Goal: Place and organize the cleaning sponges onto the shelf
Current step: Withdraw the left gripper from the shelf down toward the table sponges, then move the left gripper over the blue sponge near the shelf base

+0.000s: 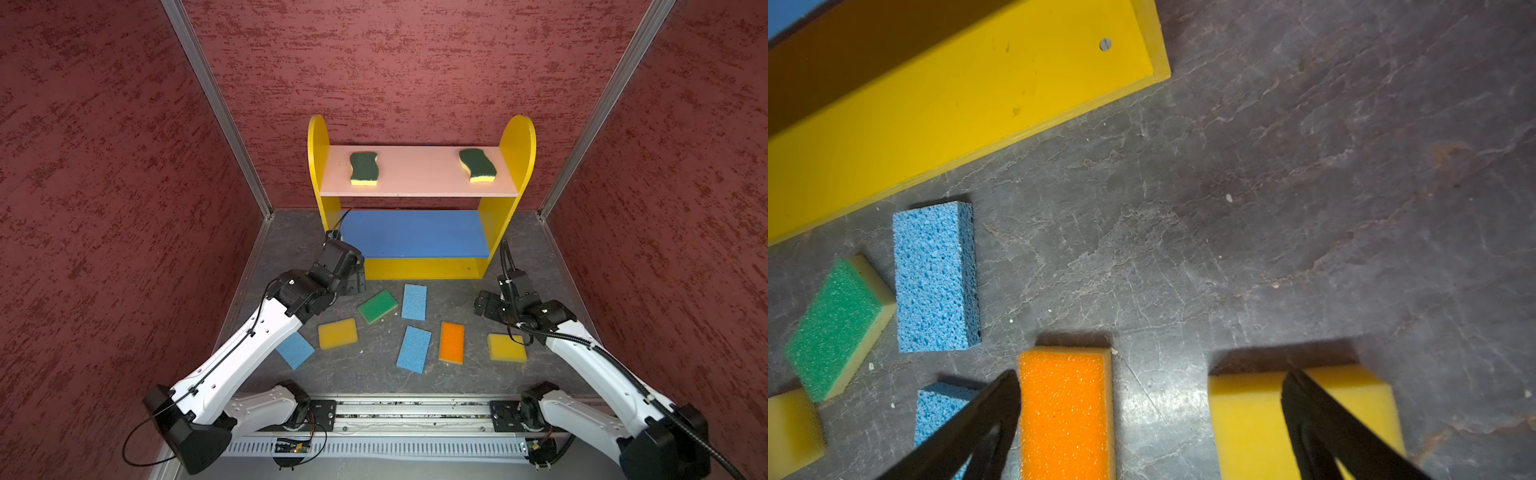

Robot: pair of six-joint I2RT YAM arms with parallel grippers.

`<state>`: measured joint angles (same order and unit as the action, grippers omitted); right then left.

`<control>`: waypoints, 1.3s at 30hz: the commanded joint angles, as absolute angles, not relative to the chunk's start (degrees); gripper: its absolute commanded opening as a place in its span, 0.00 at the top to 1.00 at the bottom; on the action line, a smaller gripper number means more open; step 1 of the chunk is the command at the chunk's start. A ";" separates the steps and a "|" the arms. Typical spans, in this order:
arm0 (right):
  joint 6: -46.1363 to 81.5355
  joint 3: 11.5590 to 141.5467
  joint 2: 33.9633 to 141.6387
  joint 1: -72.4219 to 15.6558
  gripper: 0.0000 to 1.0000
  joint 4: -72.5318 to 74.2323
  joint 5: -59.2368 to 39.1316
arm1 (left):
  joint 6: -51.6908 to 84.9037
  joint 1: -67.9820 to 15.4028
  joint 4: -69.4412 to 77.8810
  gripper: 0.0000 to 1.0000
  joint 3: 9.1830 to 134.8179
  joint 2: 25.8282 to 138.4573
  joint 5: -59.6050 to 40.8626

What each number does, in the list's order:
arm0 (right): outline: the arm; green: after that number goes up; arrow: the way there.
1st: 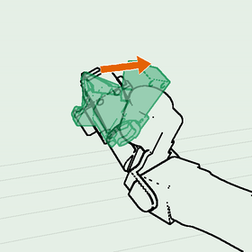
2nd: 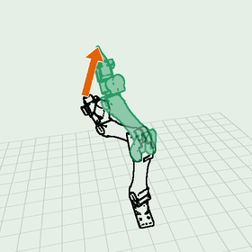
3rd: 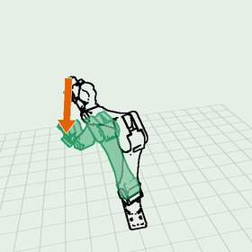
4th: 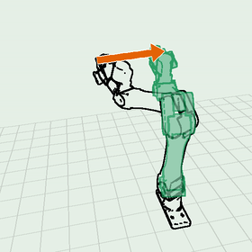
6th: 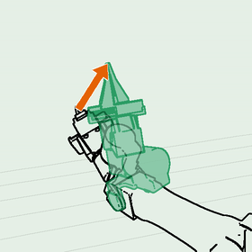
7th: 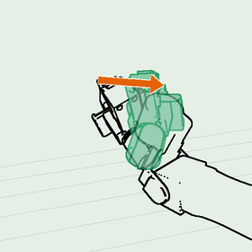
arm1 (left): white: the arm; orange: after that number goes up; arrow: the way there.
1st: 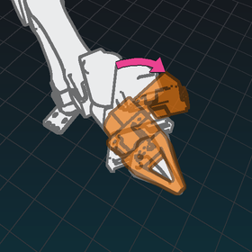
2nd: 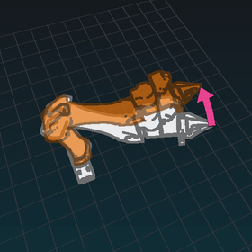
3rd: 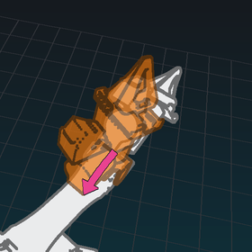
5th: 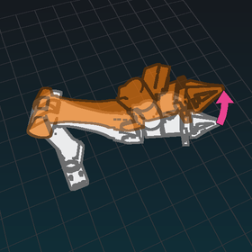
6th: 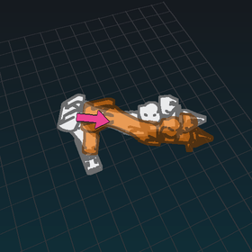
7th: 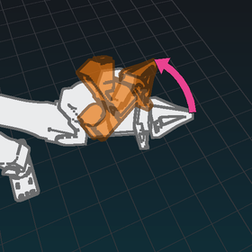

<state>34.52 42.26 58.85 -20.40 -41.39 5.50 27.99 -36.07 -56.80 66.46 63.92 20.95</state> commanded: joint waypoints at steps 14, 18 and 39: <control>39.73 35.12 55.75 -20.17 0.03 -39.37 0.54 | 38.97 -37.69 -54.55 0.15 48.52 59.81 10.41; 42.13 32.43 51.29 -20.19 0.03 -39.64 -1.11 | 40.89 -41.29 -53.83 0.15 46.96 61.28 10.39; 44.13 30.17 44.12 -20.16 0.03 -42.63 -1.23 | 52.54 -61.39 -50.96 0.15 46.55 69.60 14.41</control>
